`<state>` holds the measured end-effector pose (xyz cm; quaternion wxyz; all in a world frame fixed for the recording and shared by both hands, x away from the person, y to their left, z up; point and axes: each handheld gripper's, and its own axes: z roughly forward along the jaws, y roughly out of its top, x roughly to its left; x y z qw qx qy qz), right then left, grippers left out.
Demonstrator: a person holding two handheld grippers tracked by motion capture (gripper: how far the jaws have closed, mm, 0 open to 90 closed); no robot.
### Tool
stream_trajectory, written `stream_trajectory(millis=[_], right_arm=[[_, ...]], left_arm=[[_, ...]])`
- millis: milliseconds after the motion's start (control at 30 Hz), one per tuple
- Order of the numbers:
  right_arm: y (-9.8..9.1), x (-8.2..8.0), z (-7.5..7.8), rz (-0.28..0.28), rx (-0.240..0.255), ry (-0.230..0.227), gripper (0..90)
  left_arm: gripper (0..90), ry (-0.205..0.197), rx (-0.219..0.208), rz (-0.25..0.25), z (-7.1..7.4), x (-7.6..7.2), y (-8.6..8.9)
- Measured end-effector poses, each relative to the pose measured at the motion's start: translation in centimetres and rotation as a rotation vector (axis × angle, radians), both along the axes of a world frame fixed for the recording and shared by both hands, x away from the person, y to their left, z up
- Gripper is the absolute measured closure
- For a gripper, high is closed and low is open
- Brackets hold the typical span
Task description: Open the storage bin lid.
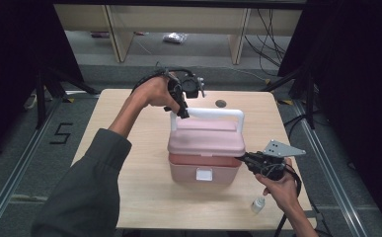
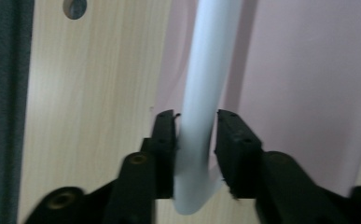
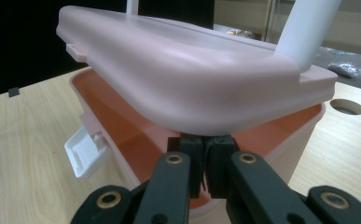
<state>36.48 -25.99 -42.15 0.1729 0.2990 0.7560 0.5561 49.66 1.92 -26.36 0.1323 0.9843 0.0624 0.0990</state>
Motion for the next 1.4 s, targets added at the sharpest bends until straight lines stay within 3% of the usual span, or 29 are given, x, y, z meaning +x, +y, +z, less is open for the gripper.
stream_trajectory(millis=[67, 100, 167, 200, 300, 400, 433, 467, 600, 667, 700, 767, 800, 900, 933, 967, 1033, 1067, 1100, 1167, 1200, 1333, 1367, 1400], right_arm=[[-0.1, 0.0, 0.0, 0.009, -0.015, 0.012, 88.5], [-0.1, 0.0, 0.0, 0.011, -0.019, 0.011, 88.5], [-0.1, 0.0, 0.0, 0.01, -0.016, 0.002, 88.5], [0.0, 0.2, 0.0, 0.007, -0.01, -0.021, 88.5], [0.0, 0.0, 0.0, 0.005, -0.005, 0.007, 88.5], [-0.2, 0.2, 0.0, 0.014, -0.014, -0.015, 88.5], [-0.2, 0.2, 0.1, 0.013, -0.018, -0.013, 88.4], [-0.2, 0.2, 0.1, 0.014, -0.02, -0.01, 87.9], [-0.2, 0.4, 0.1, 0.014, -0.018, -0.02, 87.9], [-0.1, 0.3, 0.1, 0.014, 0.009, 0.002, 87.9], [-0.1, 0.5, 0.2, 0.018, 0.001, -0.011, 87.9], [-0.1, 0.4, 0.4, 0.007, 0.003, 0.009, 87.9], [-0.1, 0.6, 0.4, 0.01, -0.008, -0.022, 87.9], [0.0, 0.6, 0.6, 0.011, -0.005, -0.014, 87.9], [0.1, 0.6, 0.8, 0.01, 0.008, -0.012, 87.7], [0.0, 0.7, 1.0, 0.011, -0.015, -0.026, 87.8], [0.1, 0.7, 1.1, 0.006, 0.004, -0.024, 87.8], [0.0, 0.9, 1.4, 0.009, -0.014, -0.037, 87.8], [0.1, 0.8, 1.6, 0.007, -0.008, -0.018, 87.8], [0.1, 1.0, 2.0, 0.013, -0.021, -0.039, 87.8], [0.2, 1.0, 2.2, 0.014, -0.012, -0.033, 87.7], [0.2, 1.2, 2.8, 0.013, -0.031, -0.042, 87.7], [0.3, 1.2, 2.8, 0.01, -0.013, -0.034, 87.7], [0.3, 1.4, 2.9, 0.018, -0.022, -0.055, 87.7]], left_arm=[[58.7, -0.024, -0.01, 0.011, 0.1, 0.0, 0.0], [55.5, -0.051, -0.05, 0.04, 0.5, -0.1, 0.3], [47.6, -0.072, -0.066, 0.051, 0.7, -0.1, 0.4], [46.3, -0.092, -0.11, 0.09, 1.1, -0.3, 0.9], [41.7, -0.092, -0.155, 0.118, 1.4, -0.9, 1.7], [35.0, -0.129, -0.194, 0.184, 1.4, -1.6, 2.8], [33.1, -0.129, -0.194, 0.184, 1.4, -1.6, 2.8], [32.1, -0.133, -0.259, 0.253, 1.2, -2.1, 3.8], [29.5, -0.143, -0.307, 0.341, 0.4, -3.3, 6.0], [28.9, -0.138, -0.343, 0.374, -0.4, -4.1, 6.9], [28.0, -0.137, -0.358, 0.387, -0.8, -4.5, 7.3], [27.3, -0.125, -0.367, 0.4, -1.5, -5.1, 8.1], [26.5, -0.119, -0.361, 0.409, -1.8, -5.4, 8.4], [25.5, -0.127, -0.369, 0.429, -2.5, -6.1, 9.2], [25.1, -0.12, -0.397, 0.435, -2.8, -6.6, 9.8], [25.0, -0.124, -0.419, 0.435, -3.0, -6.9, 10.2], [24.8, -0.122, -0.433, 0.441, -3.3, -7.2, 10.5], [24.4, -0.121, -0.446, 0.457, -4.0, -7.7, 11.1], [24.2, -0.103, -0.468, 0.487, -4.4, -8.1, 11.2], [23.7, -0.096, -0.501, 0.477, -5.0, -8.3, 11.8], [23.4, -0.072, -0.512, 0.473, -5.3, -8.4, 12.1], [22.8, -0.058, -0.53, 0.512, -7.0, -8.6, 12.4], [22.8, -0.048, -0.538, 0.515, -7.4, -8.6, 12.4], [22.8, -0.042, -0.547, 0.52, -7.9, -8.7, 12.4]])
